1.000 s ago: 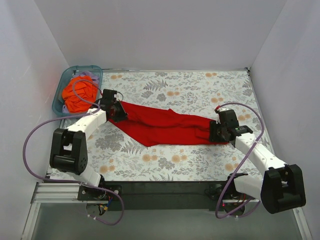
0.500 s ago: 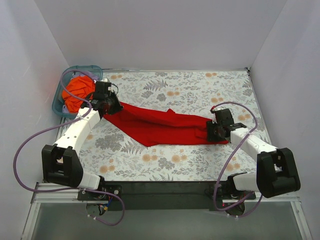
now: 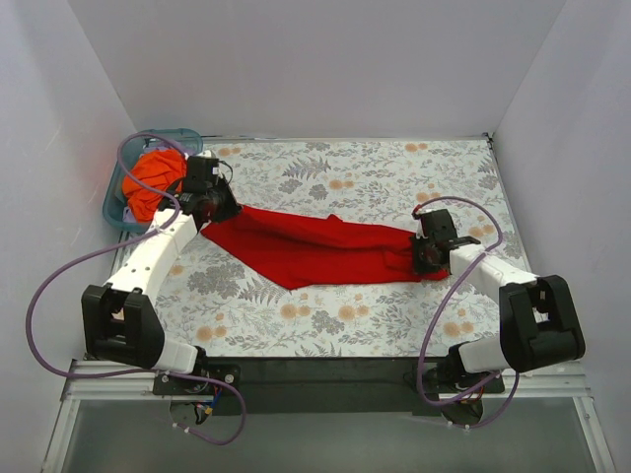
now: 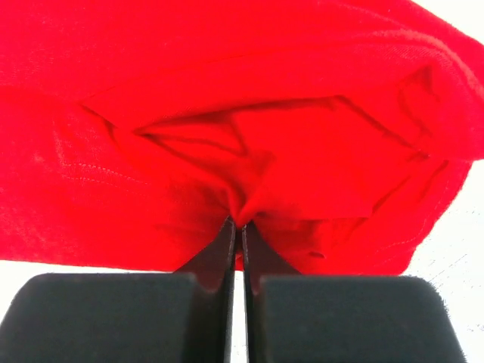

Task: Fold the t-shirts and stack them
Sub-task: Flatten the tshirt out

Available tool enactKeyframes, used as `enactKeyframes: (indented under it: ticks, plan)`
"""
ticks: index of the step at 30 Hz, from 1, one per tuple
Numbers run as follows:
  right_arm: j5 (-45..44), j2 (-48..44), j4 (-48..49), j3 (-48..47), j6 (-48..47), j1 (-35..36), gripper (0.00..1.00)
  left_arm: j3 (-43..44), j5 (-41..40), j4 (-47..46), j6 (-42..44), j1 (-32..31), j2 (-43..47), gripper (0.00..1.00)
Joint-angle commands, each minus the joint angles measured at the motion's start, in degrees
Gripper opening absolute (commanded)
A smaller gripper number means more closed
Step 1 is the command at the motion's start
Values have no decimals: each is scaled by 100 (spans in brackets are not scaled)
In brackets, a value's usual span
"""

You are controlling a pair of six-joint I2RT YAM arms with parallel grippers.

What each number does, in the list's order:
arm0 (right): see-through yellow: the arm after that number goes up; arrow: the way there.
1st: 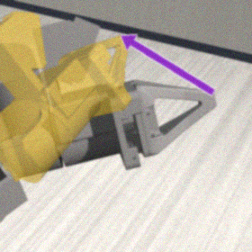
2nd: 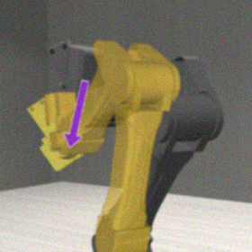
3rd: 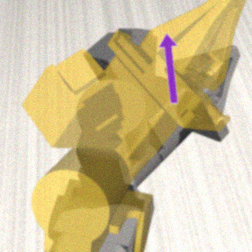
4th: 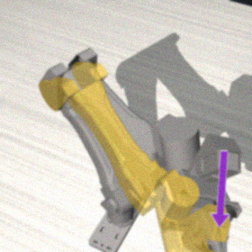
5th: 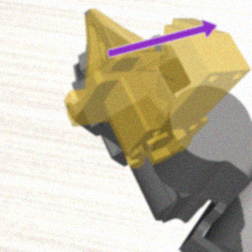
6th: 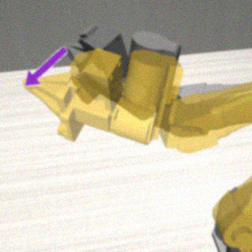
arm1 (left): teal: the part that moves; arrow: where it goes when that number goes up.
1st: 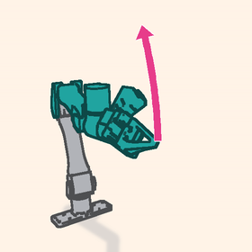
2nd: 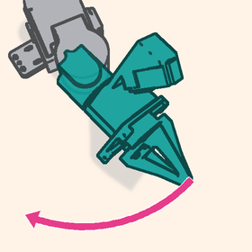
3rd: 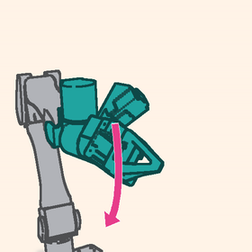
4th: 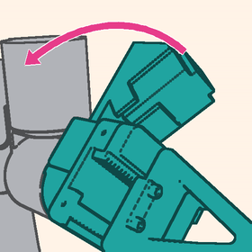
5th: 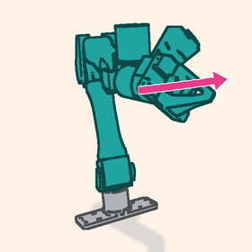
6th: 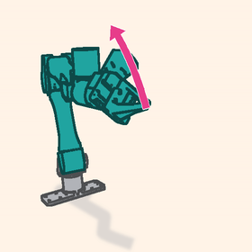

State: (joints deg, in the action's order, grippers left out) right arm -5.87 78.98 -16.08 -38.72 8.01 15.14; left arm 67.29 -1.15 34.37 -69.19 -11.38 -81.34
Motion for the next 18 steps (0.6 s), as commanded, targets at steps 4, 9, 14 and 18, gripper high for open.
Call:
enactKeyframes:
  ticks: [4,9,14,18]
  plan:
    - [-133,21,-97,-776,-89,16,1,758,-289,69,239,4,-276,0]
    - [-494,-190,-527,-1576,-300,7,1,1637,-430,263,371,83,-637,0]
    - [-801,-558,-976,-2419,-388,-37,1,2744,-544,790,424,162,-822,0]
    - [-942,-1103,-1222,-2649,-449,-55,1,3299,-641,1036,415,171,-332,0]
